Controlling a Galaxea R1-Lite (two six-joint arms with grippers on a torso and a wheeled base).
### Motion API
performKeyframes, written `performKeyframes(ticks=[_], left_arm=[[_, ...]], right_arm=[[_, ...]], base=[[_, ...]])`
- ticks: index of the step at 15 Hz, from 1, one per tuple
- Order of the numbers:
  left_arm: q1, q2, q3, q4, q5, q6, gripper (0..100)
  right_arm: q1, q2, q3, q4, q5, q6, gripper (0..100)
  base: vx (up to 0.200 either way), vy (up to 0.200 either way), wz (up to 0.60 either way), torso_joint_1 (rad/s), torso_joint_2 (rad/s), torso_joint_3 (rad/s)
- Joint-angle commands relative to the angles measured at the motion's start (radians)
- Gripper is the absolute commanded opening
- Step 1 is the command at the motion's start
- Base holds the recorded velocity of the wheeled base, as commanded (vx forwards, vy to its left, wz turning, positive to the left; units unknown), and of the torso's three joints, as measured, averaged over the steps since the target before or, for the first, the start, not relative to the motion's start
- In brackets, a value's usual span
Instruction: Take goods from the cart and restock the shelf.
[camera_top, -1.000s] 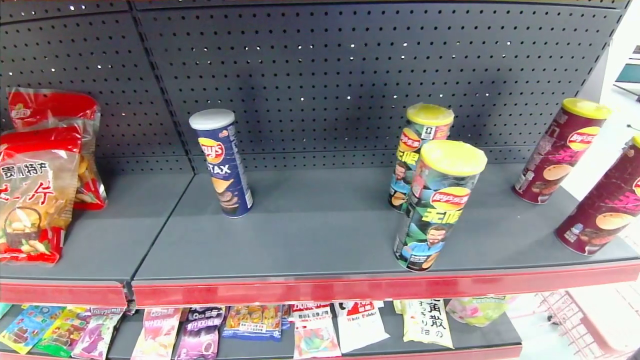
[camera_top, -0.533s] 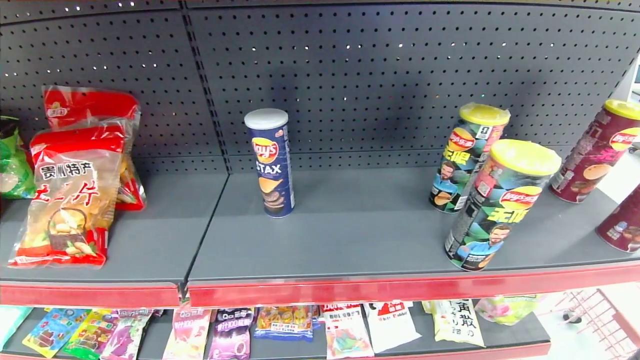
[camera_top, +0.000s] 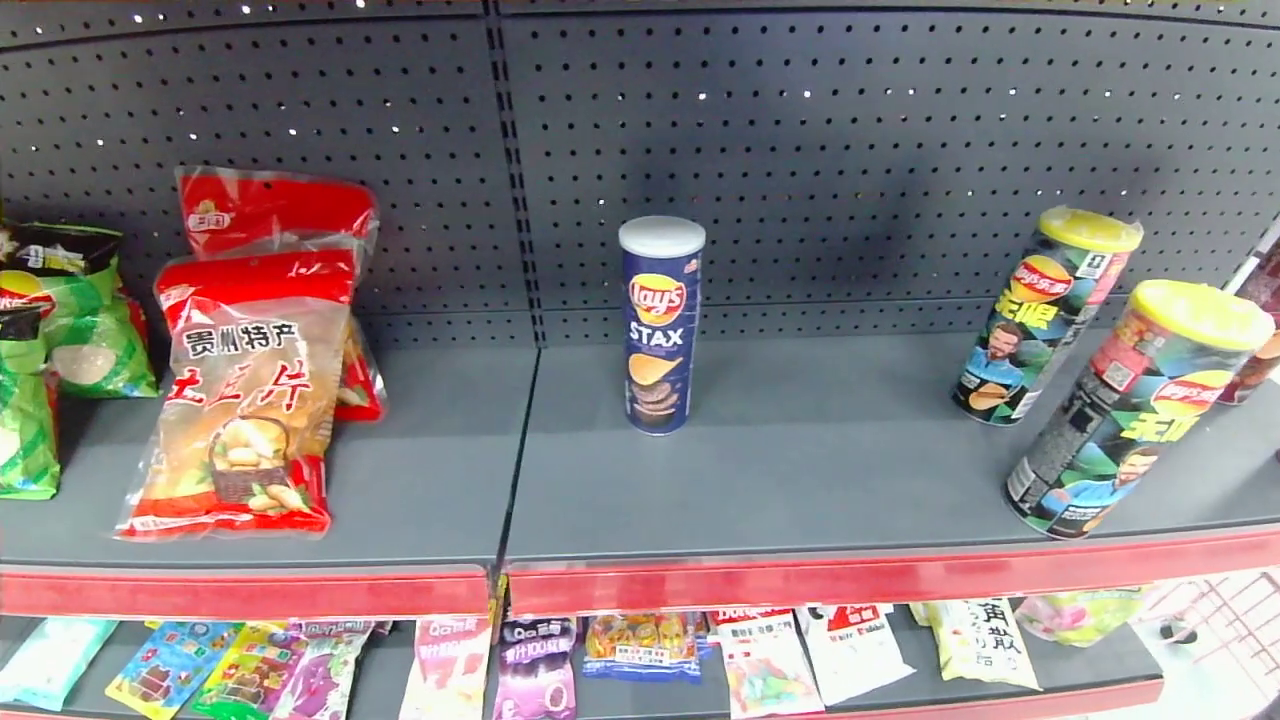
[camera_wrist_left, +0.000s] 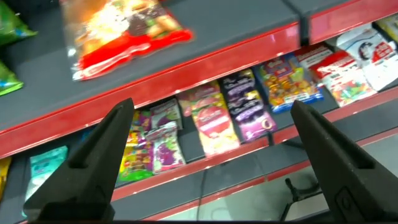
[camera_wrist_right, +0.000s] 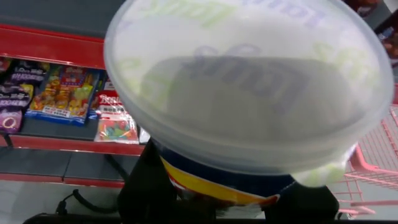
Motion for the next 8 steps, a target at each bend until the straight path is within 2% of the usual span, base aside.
performKeyframes(ticks=[1,2,4,5,6,8], left_arm=[[0.0,-0.004,0.006,-0.001,0.001,0.0,100],[0.0,-0.005,0.008,-0.001,0.001,0.008,100],[-0.002,-0.002,0.008,-0.001,-0.007,0.045,100],[-0.011,0.01,0.001,-0.003,-0.036,0.057,100],[-0.019,0.046,-0.008,-0.011,-0.076,0.059,100],[-0.019,0.208,-0.057,-0.087,-0.094,0.057,100]], right_arm=[[0.001,0.0,-0.001,0.0,0.001,-0.001,0],[0.001,0.0,0.001,-0.001,0.002,-0.001,0],[0.001,-0.002,-0.001,-0.004,0.021,0.001,0],[-0.001,-0.002,-0.001,-0.009,0.027,0.001,0],[-0.002,-0.012,-0.003,-0.009,0.027,-0.002,0],[0.001,-0.029,-0.01,-0.007,0.028,-0.001,0]], base=[[0.0,0.2,0.0,0.002,0.0,0.007],[0.0,0.0,0.0,0.0,0.0,0.0],[0.0,0.0,0.0,0.0,0.0,0.0],[0.0,0.0,0.0,0.0,0.0,0.0],[0.0,0.0,0.0,0.0,0.0,0.0],[0.0,0.0,0.0,0.0,0.0,0.0]])
